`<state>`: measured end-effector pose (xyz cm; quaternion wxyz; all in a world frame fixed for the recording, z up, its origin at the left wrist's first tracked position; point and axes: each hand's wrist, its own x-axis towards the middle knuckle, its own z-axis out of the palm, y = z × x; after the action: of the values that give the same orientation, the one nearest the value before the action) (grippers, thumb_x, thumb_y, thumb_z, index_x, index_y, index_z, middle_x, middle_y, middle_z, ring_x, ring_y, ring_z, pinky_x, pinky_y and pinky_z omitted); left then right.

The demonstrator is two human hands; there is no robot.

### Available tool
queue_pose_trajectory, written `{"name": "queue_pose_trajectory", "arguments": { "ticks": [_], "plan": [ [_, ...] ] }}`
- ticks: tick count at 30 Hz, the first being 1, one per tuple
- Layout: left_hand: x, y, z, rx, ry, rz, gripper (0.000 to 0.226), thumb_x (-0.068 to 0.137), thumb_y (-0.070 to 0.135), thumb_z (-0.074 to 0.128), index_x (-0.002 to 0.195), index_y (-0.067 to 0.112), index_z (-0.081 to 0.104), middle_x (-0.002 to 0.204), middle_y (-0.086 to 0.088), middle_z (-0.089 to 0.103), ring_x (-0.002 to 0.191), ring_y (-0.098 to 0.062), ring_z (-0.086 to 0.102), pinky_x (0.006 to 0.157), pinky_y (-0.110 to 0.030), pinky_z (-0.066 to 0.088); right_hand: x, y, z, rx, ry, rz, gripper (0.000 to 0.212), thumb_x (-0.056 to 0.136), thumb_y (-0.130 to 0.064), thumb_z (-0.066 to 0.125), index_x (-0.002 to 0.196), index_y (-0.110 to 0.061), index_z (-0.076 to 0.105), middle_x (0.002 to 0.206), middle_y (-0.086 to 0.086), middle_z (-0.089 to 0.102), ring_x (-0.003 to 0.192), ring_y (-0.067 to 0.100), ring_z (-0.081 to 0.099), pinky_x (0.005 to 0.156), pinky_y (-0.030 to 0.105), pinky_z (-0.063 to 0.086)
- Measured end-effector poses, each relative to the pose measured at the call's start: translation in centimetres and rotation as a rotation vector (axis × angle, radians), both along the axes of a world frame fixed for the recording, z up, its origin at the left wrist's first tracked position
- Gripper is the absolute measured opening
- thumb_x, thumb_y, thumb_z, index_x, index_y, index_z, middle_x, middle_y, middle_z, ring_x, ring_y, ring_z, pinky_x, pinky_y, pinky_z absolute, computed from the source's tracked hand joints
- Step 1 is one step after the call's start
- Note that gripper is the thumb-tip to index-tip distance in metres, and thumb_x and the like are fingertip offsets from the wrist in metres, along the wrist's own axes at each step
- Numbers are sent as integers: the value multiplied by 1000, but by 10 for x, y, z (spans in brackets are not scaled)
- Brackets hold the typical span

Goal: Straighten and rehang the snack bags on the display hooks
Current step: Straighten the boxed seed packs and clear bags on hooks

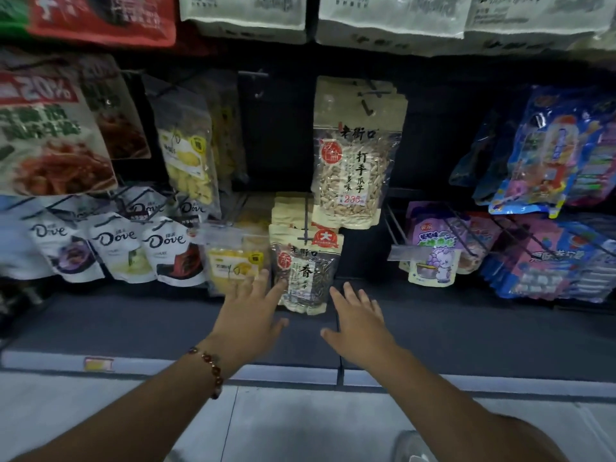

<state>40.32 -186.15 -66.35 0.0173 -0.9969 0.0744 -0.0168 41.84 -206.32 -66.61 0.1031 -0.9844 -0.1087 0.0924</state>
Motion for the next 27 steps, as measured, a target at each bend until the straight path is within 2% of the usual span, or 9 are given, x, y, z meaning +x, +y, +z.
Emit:
{"name": "queue_pose_trajectory", "arguments": {
  "ticks": [10,16,21,25,27],
  "plan": [
    [54,-9,-19,-102,103,-6,72,97,47,48,155,27,11,163,-10,-1,149,-33,6,118,-51,16,51,39,-18,125,88,-11,81,95,-47,52,156,-28,4,164,0,-10,150,31,-3,120,47,6],
    [101,-9,-28,-161,75,-16,74,96,44,50,155,28,8,163,-9,-8,150,-34,2,120,-51,11,94,52,-31,234,77,-136,82,93,-45,56,155,-27,6,164,2,-7,149,35,1,118,49,13],
    [134,-12,-39,-186,36,-9,75,95,37,52,154,28,8,162,-6,-16,149,-36,-5,119,-54,12,127,58,-38,151,16,-137,87,94,-42,56,156,-25,-1,163,6,-12,150,34,-1,120,47,9],
    [160,-13,-44,-157,53,29,74,95,33,51,155,24,7,160,-3,-25,148,-35,-13,120,-54,7,154,53,-41,110,-41,-105,90,93,-38,60,156,-23,-2,163,3,-15,150,33,-2,121,45,10],
    [172,-12,-49,-157,23,27,72,93,30,51,154,22,13,161,-4,-22,149,-36,-8,119,-55,10,164,49,-49,128,-63,-71,88,93,-39,59,156,-24,-1,163,1,-17,150,34,0,121,45,13]
  ]
}}
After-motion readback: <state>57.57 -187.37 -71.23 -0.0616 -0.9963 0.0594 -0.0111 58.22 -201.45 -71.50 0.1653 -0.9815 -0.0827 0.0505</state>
